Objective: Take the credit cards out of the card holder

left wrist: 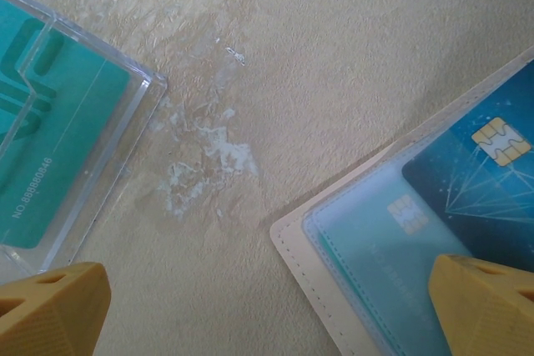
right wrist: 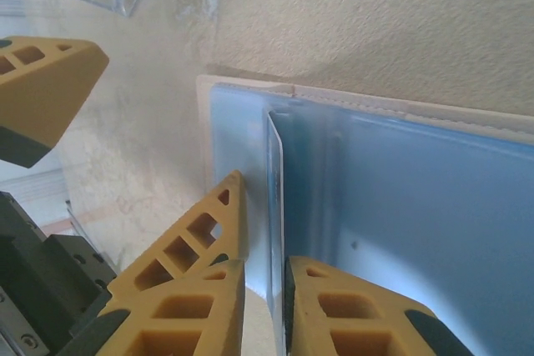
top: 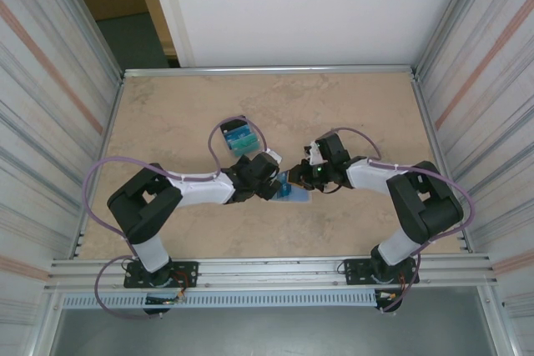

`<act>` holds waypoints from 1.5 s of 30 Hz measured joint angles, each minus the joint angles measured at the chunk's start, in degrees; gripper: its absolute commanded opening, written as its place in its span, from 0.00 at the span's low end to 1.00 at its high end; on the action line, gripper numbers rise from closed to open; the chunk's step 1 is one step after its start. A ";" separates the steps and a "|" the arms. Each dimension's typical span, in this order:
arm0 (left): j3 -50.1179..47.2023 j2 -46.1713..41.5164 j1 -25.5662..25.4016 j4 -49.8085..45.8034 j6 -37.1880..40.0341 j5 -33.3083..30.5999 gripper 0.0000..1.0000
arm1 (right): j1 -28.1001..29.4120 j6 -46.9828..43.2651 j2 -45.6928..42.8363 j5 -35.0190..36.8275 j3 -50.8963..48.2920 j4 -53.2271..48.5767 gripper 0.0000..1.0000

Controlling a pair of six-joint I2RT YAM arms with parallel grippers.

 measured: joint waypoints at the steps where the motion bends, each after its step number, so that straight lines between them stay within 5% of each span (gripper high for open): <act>1: 0.04 0.00 0.00 -0.13 0.00 -0.02 0.99 | 0.33 0.09 0.48 0.04 0.00 0.26 0.19; 14: 0.07 0.00 0.00 -0.24 -0.42 -0.13 0.99 | 2.10 -0.57 2.75 1.18 1.66 -2.38 0.05; 31: -1.62 -2.36 -1.14 -2.64 -4.42 0.11 0.99 | -0.24 -9.22 -5.38 6.47 3.13 -15.74 0.03; 45: -3.65 -19.96 -0.48 -3.80 -2.89 -1.09 0.98 | 4.07 -21.22 -15.19 5.84 5.62 -19.02 0.00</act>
